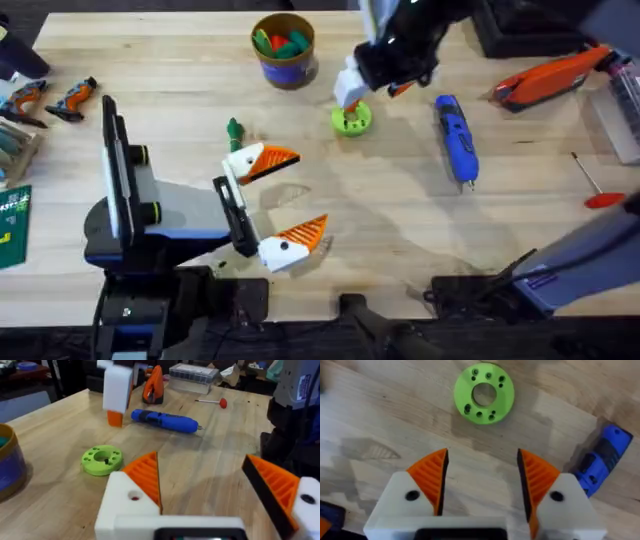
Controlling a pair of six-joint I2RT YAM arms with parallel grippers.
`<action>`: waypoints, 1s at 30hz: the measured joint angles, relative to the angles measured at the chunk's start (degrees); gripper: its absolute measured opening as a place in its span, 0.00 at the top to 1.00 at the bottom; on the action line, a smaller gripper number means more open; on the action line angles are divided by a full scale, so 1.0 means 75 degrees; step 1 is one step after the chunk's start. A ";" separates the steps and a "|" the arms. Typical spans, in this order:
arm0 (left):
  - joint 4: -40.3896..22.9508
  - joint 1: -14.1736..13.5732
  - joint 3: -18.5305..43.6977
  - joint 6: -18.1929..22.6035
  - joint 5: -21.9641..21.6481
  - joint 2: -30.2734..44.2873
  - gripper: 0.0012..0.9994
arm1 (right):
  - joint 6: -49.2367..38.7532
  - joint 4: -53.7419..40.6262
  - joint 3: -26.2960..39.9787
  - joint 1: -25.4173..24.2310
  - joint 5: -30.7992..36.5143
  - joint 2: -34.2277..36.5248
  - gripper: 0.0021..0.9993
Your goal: Pick up the gripper from the table and insert it into the empty holder that is missing its gripper. Then pick up a screw, insert it into the mounting hole, and use the screwdriver to tighten it. Finally, clean up the table by picking up the vegetable and placing it into the bucket.
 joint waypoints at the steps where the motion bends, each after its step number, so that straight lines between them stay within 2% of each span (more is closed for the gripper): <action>1: 0.0000 0.0000 0.0000 0.0000 0.0000 0.0000 0.01 | -0.0018 0.0033 0.0000 0.0038 0.0039 0.0168 0.26; 16: 0.0000 0.0000 0.0000 0.0000 0.0000 0.0000 0.01 | -0.0050 0.0789 0.0006 0.0189 0.0143 0.1290 0.26; 22: 0.0000 0.0000 0.0000 0.0000 0.0000 0.0000 0.01 | -0.0055 0.0969 0.0006 0.0213 0.0143 0.1607 0.10; 30: 0.0000 0.0000 0.0000 0.0000 0.0000 0.0000 0.01 | -0.0055 0.1073 0.0006 0.0213 0.0143 0.1633 0.14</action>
